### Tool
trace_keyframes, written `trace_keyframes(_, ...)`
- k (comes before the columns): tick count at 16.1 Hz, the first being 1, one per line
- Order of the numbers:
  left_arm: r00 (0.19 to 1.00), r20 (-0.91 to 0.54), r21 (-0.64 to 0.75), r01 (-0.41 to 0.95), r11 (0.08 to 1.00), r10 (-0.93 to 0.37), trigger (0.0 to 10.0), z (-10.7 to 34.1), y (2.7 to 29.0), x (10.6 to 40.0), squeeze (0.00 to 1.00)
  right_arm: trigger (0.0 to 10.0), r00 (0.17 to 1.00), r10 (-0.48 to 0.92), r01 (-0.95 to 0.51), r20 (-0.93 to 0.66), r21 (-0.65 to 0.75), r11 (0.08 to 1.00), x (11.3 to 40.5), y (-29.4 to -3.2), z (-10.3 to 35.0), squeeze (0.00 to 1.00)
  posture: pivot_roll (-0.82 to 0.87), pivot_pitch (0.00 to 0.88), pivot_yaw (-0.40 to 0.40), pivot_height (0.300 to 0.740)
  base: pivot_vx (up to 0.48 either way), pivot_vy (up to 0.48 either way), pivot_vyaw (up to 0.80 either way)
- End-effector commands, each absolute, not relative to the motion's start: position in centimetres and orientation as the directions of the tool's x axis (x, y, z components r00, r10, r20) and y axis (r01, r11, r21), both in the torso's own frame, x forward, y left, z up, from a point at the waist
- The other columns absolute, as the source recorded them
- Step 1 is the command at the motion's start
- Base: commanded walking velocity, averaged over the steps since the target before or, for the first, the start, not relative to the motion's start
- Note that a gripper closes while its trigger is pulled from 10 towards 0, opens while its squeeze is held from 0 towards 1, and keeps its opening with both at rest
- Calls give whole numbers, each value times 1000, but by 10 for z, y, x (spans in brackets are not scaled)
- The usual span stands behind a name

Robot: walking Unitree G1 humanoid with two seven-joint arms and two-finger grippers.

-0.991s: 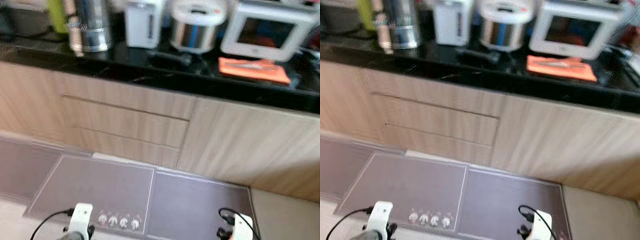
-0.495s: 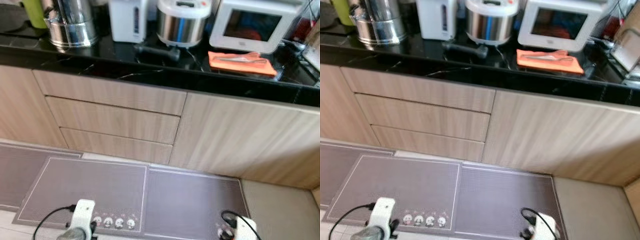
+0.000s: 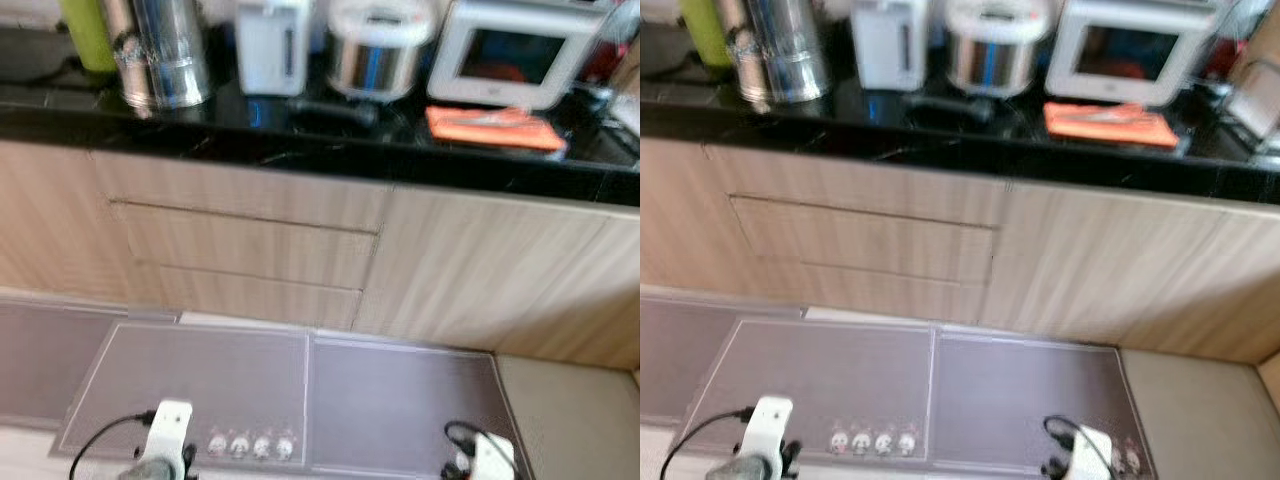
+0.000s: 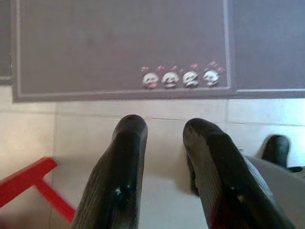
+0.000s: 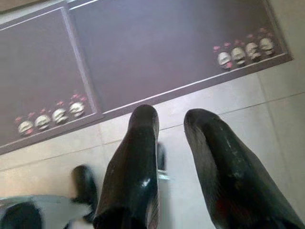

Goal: Kitchen organization

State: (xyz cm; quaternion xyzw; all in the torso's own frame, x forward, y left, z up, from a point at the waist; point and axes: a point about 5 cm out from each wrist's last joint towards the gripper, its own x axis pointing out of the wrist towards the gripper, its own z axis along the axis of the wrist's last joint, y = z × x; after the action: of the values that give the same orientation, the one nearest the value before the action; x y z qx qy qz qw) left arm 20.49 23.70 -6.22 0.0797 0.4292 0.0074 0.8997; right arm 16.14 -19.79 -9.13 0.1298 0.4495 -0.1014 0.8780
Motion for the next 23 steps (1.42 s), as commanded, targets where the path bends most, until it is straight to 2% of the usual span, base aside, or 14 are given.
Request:
trace_keyframes(1,630,-772,164,78,983,79,10000,-63,236,205,0,10000,581,-75,309,-811,134,941,163,-203,-90,0,197,0,-66,740,0,0,0)
trace_keyframes(15,626,-773,213,103,972,103,10000,-62,237,206,0,10000,592,-58,266,-804,127,956,167,-204,-88,0,195,0,-69,740,0,0,35)
trace_keyframes(17,627,-772,214,104,971,103,10000,-62,237,207,0,10000,593,-71,305,-802,143,941,166,-205,-88,0,195,0,-72,740,0,0,0)
trace_keyframes(23,623,-776,206,96,974,103,10000,-63,234,206,0,10000,593,-68,298,-802,140,944,166,-207,-88,0,194,0,-82,740,0,0,0)
